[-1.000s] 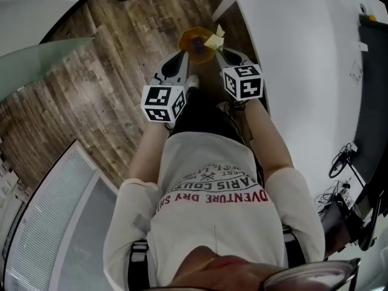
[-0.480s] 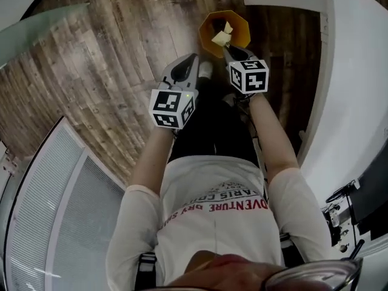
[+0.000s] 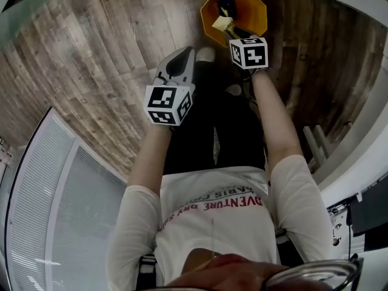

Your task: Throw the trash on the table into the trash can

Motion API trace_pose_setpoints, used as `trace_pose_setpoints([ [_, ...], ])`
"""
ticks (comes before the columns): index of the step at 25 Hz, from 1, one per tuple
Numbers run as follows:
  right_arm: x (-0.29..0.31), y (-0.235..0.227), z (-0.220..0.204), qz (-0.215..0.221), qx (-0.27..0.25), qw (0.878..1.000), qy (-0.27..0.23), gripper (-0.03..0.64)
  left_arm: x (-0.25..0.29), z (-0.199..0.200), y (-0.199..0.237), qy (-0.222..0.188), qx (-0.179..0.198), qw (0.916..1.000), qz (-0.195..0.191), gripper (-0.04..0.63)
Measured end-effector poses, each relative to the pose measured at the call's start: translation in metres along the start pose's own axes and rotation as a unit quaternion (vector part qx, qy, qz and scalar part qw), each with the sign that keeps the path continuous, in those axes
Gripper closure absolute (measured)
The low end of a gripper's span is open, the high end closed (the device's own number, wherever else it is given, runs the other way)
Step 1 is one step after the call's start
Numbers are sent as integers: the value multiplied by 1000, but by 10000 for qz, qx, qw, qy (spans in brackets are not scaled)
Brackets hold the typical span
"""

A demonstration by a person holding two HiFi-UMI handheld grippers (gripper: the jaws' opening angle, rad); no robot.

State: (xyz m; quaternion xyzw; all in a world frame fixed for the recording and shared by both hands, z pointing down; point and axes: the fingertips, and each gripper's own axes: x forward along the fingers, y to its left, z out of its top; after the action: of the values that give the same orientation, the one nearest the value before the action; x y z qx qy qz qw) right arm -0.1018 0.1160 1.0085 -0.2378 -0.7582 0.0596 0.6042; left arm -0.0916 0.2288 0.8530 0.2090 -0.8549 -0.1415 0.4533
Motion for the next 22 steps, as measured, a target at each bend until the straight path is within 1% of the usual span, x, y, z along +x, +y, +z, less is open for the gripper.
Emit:
trace_pose_setpoints([
  [1, 4, -1, -3, -9, 28, 10000, 29, 433, 0, -4, 2, 7, -35, 10000, 31, 572],
  [4, 2, -4, -2, -89, 102, 9999, -48, 431, -3, -8, 6, -39, -220, 9997, 140, 572],
  [7, -11, 4, 6, -52, 131, 9997, -202, 433, -11, -6, 2, -92, -354, 9991, 193, 572],
  [11, -39, 19, 17, 44, 97, 9995, -308, 434, -24, 5, -20, -133, -301, 9994, 117, 572],
  [13, -58, 30, 23, 66, -2, 9994, -330, 461, -35, 15, -33, -175, -250, 9995, 84, 572],
  [14, -70, 36, 27, 63, -54, 9993, -365, 464, -43, 21, -39, -195, -230, 9995, 79, 572],
  [16, -100, 49, 38, 32, -118, 9986, -510, 494, -60, 35, -51, -239, -197, 9995, 94, 572],
  [19, -154, 64, 63, -111, -160, 9958, -893, 554, -87, 63, -70, -361, -92, 9992, 108, 572],
  [22, -219, 78, 88, -248, -273, 9898, -1379, 573, -116, 93, -98, -513, 33, 9987, 68, 572],
])
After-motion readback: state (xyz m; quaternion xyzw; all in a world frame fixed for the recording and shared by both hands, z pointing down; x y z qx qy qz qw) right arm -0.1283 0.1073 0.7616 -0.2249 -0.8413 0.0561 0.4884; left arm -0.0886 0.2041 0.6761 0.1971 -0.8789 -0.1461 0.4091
